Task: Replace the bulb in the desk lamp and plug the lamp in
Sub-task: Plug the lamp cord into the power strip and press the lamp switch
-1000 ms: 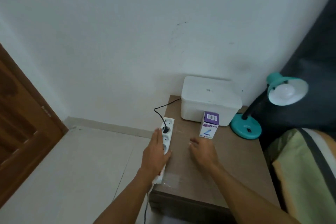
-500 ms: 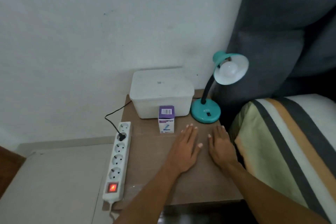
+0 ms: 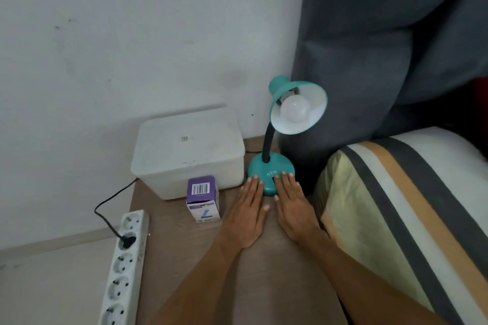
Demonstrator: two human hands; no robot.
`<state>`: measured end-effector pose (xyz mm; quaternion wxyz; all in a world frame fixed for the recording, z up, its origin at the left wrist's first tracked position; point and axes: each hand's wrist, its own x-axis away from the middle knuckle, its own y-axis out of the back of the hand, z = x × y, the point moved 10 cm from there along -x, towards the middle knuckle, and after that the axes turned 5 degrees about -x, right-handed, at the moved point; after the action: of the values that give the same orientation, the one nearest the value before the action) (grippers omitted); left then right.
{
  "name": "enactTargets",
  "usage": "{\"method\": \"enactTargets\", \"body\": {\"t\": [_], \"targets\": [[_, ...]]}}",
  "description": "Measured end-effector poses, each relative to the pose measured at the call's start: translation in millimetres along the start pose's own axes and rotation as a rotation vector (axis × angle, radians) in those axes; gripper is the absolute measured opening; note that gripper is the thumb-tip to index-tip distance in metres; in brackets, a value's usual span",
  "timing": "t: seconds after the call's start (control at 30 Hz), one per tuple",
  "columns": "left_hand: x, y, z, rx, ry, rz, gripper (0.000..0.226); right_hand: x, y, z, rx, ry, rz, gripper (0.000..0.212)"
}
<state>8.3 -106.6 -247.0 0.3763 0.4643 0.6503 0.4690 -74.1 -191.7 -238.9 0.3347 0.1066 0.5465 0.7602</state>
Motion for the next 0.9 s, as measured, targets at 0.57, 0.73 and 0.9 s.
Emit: {"method": "enactTargets", "body": {"t": [0.57,0.73,0.9], "targets": [[1.7,-1.7,1.9,0.001,0.029,-0.011,0.064,1.7,-1.4,5.7,-0.019,0.011,-0.049,0.056],[0.8,-1.3,1.7,0.007,0.028,-0.018,0.063,1.8,0.6,7.2,-0.016,0.022,-0.07,0.057],[0.9,-0.9,1.3,0.015,0.033,-0.015,0.063,1.9,1.7,8.1,-0.009,0.029,-0.075,0.058]]}}
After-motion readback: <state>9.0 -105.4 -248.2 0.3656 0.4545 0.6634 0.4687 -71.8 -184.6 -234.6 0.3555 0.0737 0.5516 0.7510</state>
